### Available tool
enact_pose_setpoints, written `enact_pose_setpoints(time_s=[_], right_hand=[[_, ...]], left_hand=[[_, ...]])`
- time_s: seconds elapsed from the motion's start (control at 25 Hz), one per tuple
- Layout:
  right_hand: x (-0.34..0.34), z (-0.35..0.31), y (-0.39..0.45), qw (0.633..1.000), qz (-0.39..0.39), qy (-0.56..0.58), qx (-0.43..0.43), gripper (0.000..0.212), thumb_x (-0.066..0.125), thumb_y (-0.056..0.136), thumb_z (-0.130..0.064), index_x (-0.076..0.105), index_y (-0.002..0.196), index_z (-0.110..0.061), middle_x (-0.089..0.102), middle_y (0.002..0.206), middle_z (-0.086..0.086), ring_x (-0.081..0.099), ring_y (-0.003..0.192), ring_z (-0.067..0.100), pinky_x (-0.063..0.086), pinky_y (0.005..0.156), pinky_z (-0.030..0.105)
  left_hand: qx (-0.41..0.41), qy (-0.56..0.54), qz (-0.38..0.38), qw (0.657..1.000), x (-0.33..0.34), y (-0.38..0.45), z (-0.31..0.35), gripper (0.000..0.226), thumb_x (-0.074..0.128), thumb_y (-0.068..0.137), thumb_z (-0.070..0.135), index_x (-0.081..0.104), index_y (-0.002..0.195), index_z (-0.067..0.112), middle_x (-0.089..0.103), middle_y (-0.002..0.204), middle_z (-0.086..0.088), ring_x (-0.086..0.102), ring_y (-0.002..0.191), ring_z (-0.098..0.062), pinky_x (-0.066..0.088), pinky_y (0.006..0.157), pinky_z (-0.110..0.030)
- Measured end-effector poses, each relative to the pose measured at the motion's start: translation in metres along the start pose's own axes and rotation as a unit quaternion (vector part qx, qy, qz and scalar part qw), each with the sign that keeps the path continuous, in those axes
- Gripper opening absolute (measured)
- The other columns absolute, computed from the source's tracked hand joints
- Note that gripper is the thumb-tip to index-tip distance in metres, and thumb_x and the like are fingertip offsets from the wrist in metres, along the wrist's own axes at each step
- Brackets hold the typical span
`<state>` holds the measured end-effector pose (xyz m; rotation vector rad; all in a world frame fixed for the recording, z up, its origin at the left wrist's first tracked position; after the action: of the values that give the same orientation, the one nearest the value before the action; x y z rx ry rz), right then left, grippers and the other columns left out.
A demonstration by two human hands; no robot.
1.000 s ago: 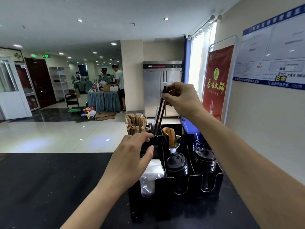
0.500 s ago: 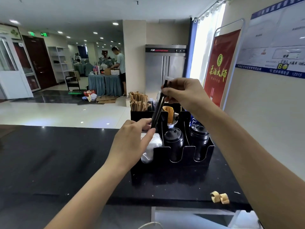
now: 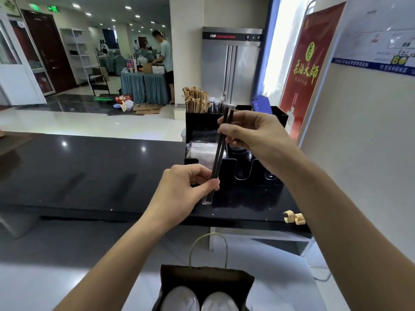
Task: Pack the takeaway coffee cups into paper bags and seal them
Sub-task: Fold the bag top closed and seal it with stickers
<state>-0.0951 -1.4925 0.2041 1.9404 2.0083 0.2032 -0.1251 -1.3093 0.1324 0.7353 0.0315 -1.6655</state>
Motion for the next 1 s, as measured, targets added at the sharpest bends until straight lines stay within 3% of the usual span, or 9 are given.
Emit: enact_pose_setpoints(time_s=[0.28, 0.4, 0.64, 0.8, 1.0], right_hand=[[0.031, 0.020, -0.070, 0.999, 0.004, -0.048, -0.011, 0.017, 0.073, 0.091, -0.004, 0.074, 0.108, -0.002, 0.075, 0.081, 0.006, 0.066, 0.066, 0.007, 0.054, 0.064, 0.016], [0.035, 0.024, -0.092, 0.998, 0.000, -0.058, -0.022, 0.017, 0.073, 0.091, -0.005, 0.075, 0.108, -0.006, 0.077, 0.090, 0.010, 0.069, 0.072, 0.011, 0.055, 0.069, 0.020], [0.046, 0.038, -0.133, 0.998, 0.021, -0.051, -0.029, 0.015, 0.077, 0.089, -0.008, 0.076, 0.104, -0.008, 0.077, 0.089, 0.003, 0.073, 0.081, 0.011, 0.058, 0.074, 0.023], [0.045, 0.051, -0.150, 0.997, 0.027, -0.063, -0.029, 0.014, 0.075, 0.091, -0.007, 0.076, 0.103, -0.011, 0.077, 0.093, 0.003, 0.075, 0.090, 0.016, 0.062, 0.084, 0.032], [0.043, 0.074, -0.178, 0.991, 0.009, -0.130, -0.027, 0.015, 0.074, 0.093, -0.010, 0.076, 0.106, -0.016, 0.075, 0.091, -0.003, 0.072, 0.086, 0.014, 0.058, 0.081, 0.026]], left_hand=[[-0.025, -0.015, -0.040, 0.999, 0.002, -0.053, -0.018, 0.009, 0.082, 0.083, 0.028, 0.076, 0.085, 0.023, 0.077, 0.080, 0.009, 0.075, 0.079, -0.007, 0.061, 0.079, -0.038], [-0.014, 0.001, -0.061, 0.998, 0.002, -0.071, -0.020, 0.010, 0.082, 0.083, 0.029, 0.077, 0.088, 0.022, 0.077, 0.081, 0.010, 0.074, 0.080, -0.006, 0.061, 0.080, -0.034], [-0.003, 0.028, -0.079, 0.996, 0.007, -0.102, -0.026, 0.012, 0.082, 0.082, 0.030, 0.076, 0.090, 0.023, 0.075, 0.082, 0.012, 0.071, 0.082, -0.002, 0.058, 0.078, -0.024], [0.013, 0.073, -0.091, 0.993, 0.011, -0.114, -0.035, 0.017, 0.078, 0.084, 0.038, 0.075, 0.099, 0.033, 0.071, 0.089, 0.022, 0.062, 0.099, -0.002, 0.051, 0.088, -0.028], [0.028, 0.128, -0.081, 0.988, 0.010, -0.133, -0.058, 0.023, 0.068, 0.093, 0.037, 0.066, 0.116, 0.034, 0.067, 0.102, 0.022, 0.055, 0.106, -0.001, 0.042, 0.098, -0.032]])
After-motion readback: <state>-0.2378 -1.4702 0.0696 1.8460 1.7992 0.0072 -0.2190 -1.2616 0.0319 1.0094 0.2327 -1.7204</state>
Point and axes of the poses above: each hand's wrist, its own y-axis towards the middle knuckle, its own x-axis out of the palm, z = x × y, the point moved 3 cm from there along y, towards the middle knuckle
